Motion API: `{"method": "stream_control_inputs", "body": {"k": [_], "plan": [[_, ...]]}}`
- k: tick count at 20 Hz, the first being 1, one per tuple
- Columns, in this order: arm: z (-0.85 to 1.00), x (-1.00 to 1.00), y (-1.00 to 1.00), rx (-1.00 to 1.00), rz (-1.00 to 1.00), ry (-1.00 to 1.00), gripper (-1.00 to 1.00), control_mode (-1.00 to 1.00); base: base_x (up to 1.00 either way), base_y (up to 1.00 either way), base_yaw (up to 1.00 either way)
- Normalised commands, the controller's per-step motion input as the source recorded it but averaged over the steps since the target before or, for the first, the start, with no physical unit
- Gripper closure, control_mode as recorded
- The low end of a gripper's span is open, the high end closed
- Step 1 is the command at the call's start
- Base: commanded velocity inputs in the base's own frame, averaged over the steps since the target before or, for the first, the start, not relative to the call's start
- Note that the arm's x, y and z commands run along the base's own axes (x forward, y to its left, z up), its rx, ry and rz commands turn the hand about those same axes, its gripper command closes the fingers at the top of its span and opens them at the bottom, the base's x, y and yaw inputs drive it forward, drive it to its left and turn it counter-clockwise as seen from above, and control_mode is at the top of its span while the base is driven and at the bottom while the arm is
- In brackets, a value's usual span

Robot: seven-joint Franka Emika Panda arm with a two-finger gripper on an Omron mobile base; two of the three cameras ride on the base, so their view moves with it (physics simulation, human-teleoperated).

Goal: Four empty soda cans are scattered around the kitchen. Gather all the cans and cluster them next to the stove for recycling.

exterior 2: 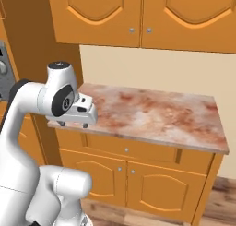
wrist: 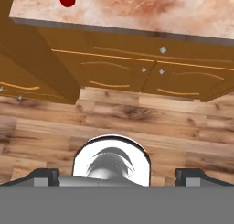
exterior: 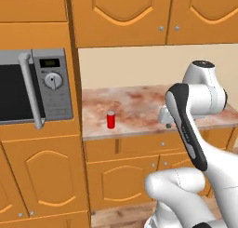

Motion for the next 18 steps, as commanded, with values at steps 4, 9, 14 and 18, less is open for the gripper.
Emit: {"method": "stream_control_inputs", "body": {"k": [4,9,14,18], "plan": [[0.00,0.00,0.00,0.00,0.00,0.00,-1.00,1.00,0.59,0.30,0.11],[0.00,0.00,0.00,0.00,0.00,0.00,-1.00,1.00,0.34,0.60,0.05],[0.00,0.00,0.00,0.00,0.00,0.00,-1.00,1.00,0.64,0.19,0.00],[0.00,0.00,0.00,0.00,0.00,0.00,-1.00,1.00,0.47,0.00,0.00]]}}
